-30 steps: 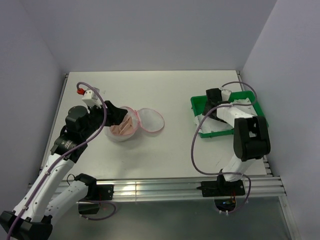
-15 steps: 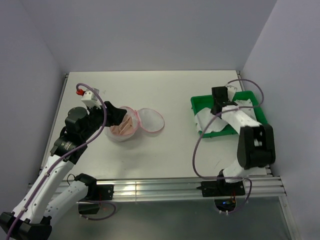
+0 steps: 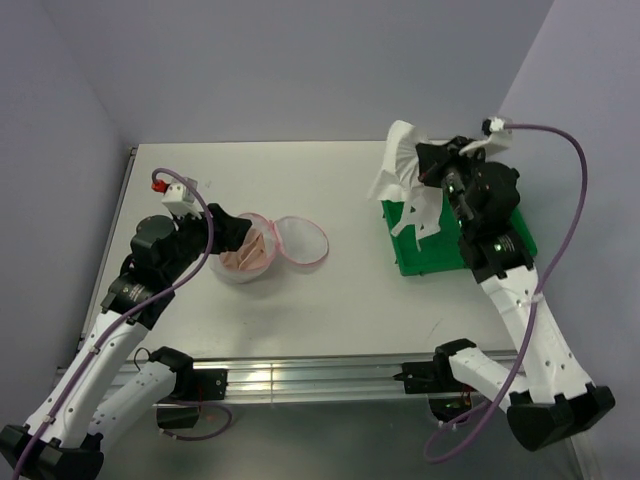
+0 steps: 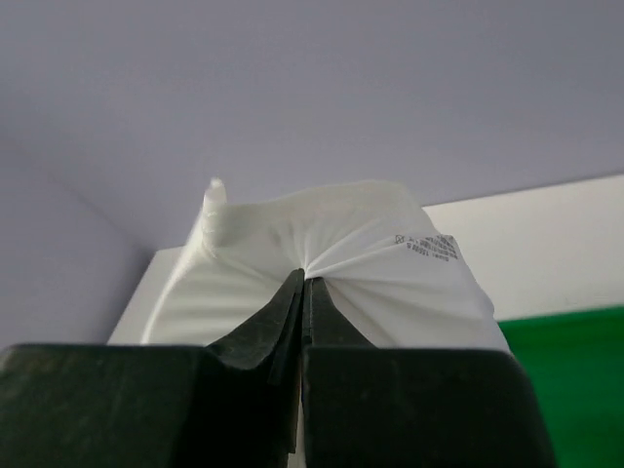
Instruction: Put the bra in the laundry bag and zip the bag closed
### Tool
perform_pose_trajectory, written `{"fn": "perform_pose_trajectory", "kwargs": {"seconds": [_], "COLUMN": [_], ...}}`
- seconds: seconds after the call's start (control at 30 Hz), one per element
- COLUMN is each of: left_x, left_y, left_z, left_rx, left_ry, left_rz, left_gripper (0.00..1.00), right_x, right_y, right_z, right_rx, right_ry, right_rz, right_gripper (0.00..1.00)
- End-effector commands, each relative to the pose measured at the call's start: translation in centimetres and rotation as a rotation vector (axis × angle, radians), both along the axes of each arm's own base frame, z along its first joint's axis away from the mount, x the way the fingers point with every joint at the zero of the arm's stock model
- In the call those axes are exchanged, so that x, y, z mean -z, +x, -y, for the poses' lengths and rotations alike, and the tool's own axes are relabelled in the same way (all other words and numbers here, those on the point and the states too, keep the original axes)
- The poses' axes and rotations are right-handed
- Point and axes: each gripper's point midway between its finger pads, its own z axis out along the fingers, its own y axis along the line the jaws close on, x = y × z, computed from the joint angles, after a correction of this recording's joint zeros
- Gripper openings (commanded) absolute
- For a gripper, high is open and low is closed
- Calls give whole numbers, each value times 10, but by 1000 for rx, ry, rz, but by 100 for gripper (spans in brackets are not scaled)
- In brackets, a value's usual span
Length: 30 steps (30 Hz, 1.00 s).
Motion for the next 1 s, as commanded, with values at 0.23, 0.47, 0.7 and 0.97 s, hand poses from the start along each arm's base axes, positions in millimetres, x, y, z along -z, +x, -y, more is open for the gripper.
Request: {"fn": "perform_pose_trajectory", "kwargs": {"seconds": [0.23, 0.47, 0.7, 0.97], "left_x": [-7, -6, -21, -51], "left_y": [1, 2, 5, 28], "left_z": [-3, 5, 36, 94], "left_rx": [-9, 24, 158, 189], "left_ry": [9, -3, -72, -152], "left_rz": [44, 29, -23, -65], "left_gripper": [77, 77, 75, 70], "right_x": [26, 101, 107, 143], "right_y": [44, 85, 56, 14], "right_z": [-77, -59, -59, -60], "right_rx": [-338, -227, -220, -202], "right_ry": [56, 130, 89, 65], "right_rz": [-143, -301, -261, -261], "right_gripper": [27, 82, 82, 80]}}
